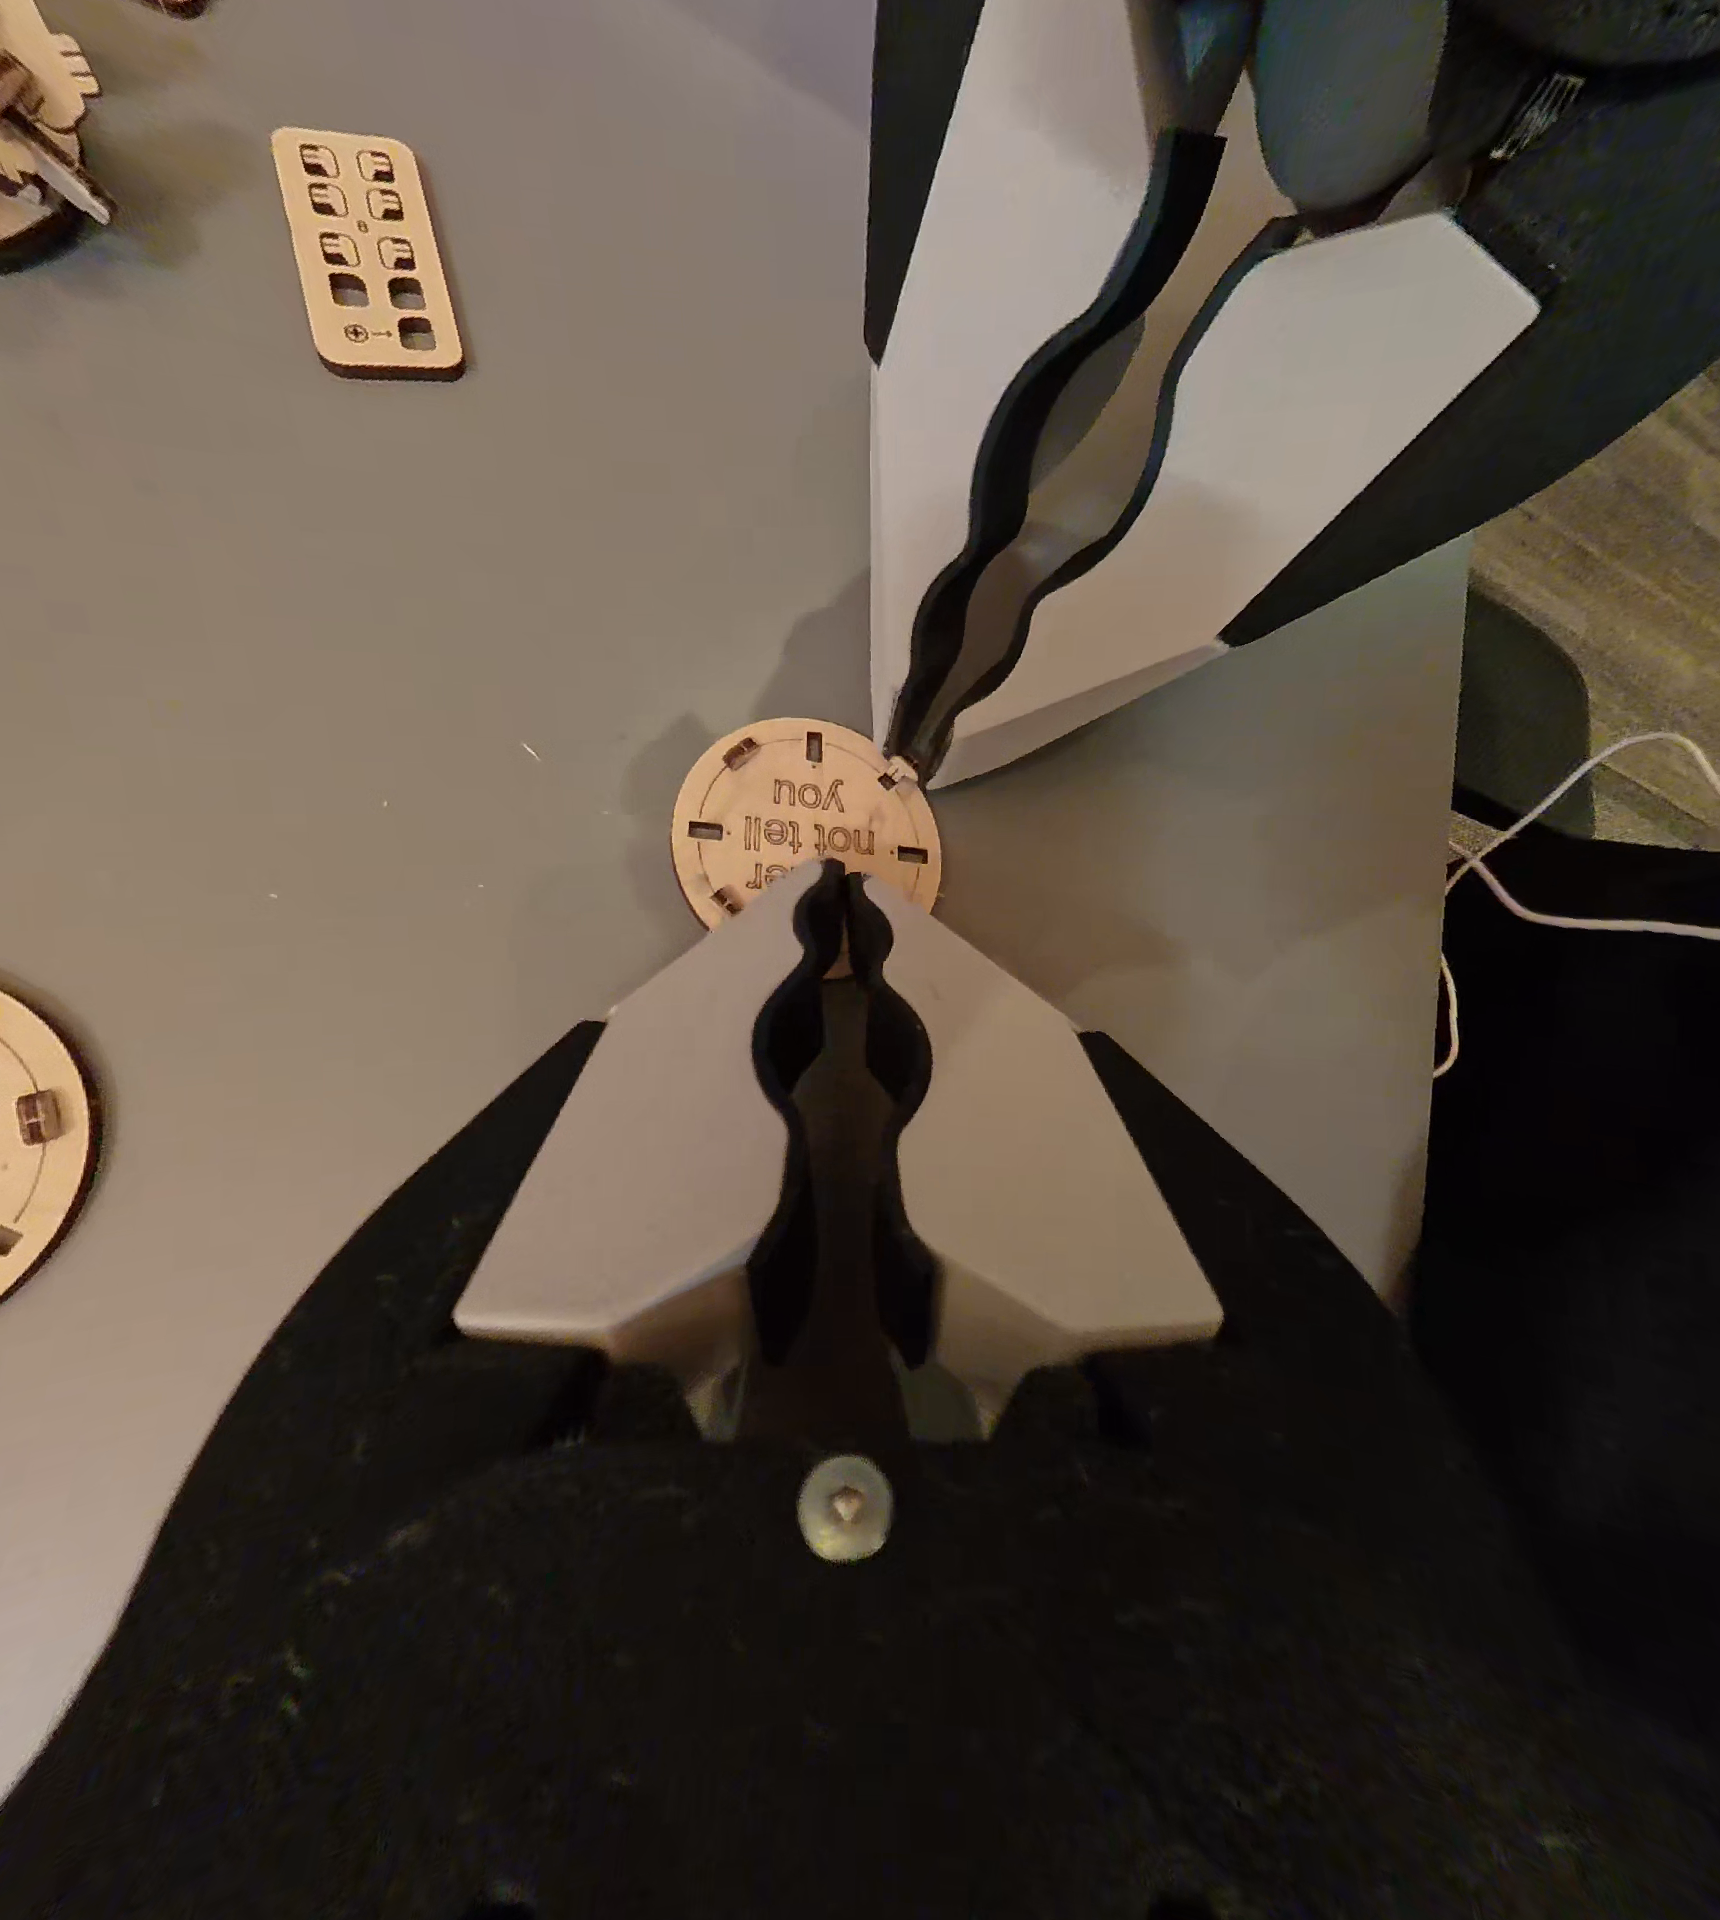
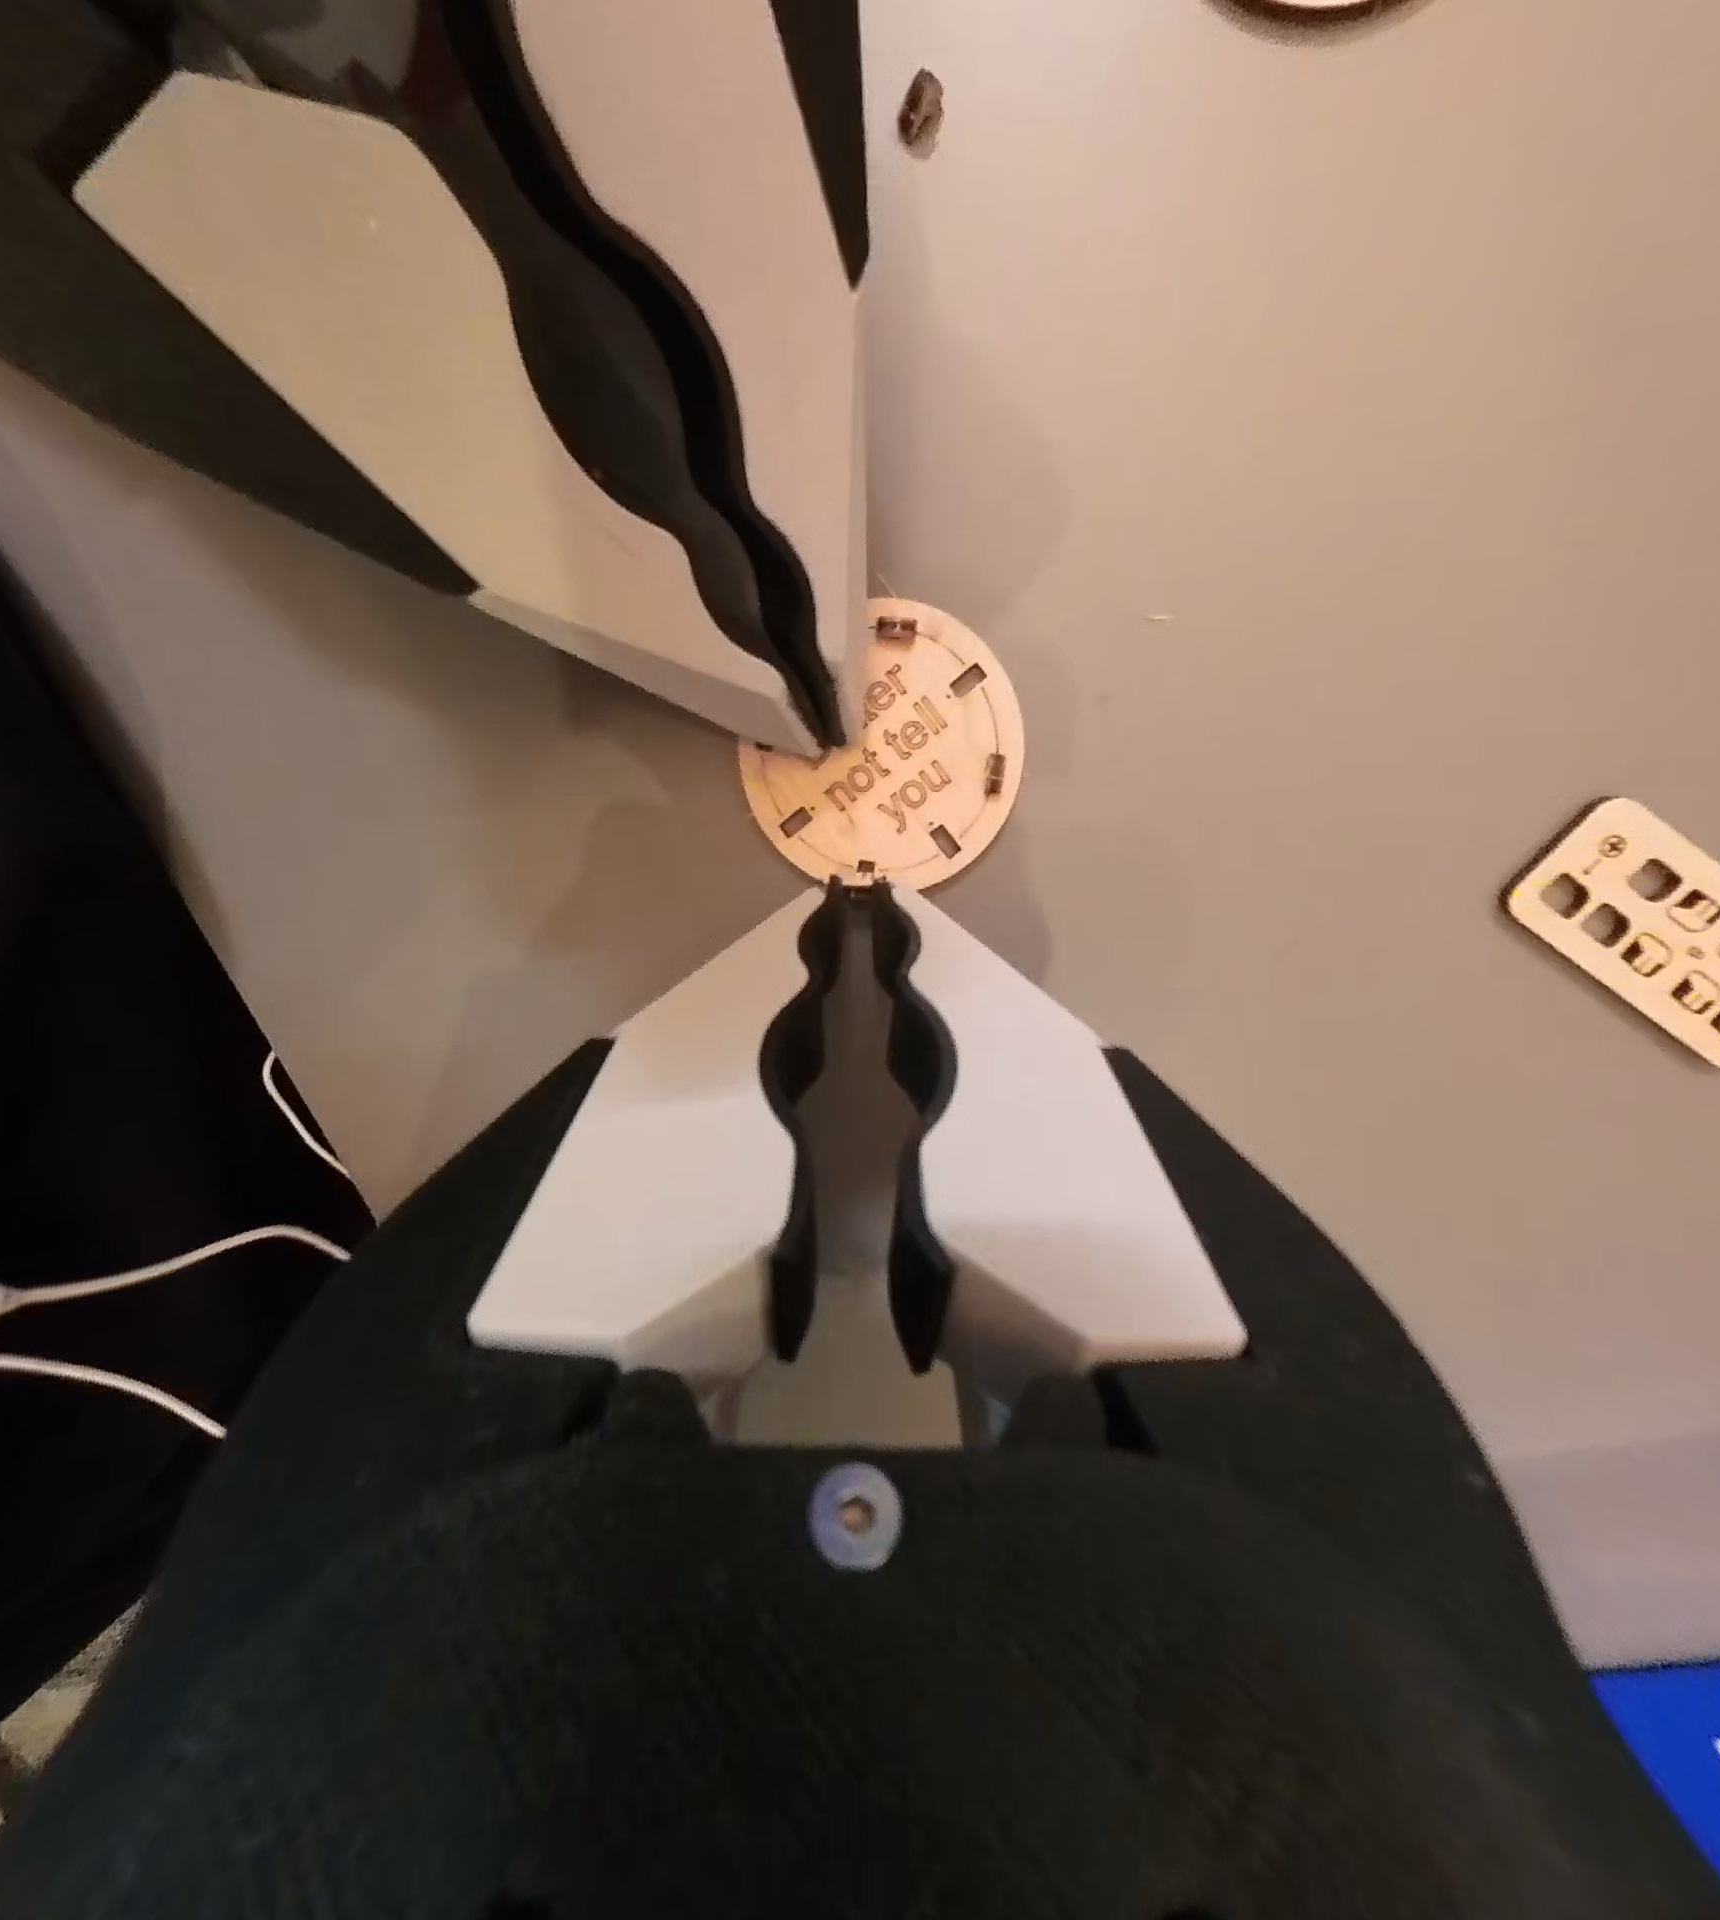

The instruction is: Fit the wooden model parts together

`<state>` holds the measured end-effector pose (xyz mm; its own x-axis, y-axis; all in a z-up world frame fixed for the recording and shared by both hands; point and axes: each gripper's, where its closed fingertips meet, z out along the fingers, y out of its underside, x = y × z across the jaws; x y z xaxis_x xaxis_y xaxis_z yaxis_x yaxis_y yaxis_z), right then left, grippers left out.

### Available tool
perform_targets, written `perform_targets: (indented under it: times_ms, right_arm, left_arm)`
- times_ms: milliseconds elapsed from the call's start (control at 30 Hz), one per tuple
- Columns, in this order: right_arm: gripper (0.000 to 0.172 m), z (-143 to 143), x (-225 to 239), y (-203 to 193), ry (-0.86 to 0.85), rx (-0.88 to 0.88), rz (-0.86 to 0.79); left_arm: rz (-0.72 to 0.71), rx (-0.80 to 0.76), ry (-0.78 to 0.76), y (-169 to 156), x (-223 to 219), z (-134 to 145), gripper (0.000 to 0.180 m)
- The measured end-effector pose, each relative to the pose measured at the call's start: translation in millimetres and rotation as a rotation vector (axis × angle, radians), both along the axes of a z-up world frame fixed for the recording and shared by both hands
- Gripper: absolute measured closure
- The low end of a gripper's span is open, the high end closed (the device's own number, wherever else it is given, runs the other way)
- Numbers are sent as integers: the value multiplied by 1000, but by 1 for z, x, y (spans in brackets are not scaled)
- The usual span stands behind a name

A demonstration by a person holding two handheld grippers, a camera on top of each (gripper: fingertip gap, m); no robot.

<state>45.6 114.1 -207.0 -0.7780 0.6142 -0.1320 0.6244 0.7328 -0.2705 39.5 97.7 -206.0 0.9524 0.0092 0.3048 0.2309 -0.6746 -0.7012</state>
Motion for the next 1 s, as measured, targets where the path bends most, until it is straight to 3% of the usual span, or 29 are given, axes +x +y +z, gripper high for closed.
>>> perform_targets:
  times_ms: [267,567,1000]
  right_arm:
    - [168,0,1,0,-11,56,34]
    - [168,0,2,0,5,186,135]
    - [168,-1,0,-4,-21,169,170]
  left_arm:
    - [-46,0,-108,-2,14,0,180]
    - [-41,2,-123,-2,14,1,180]
    - [-19,6,-160,-3,12,1,180]
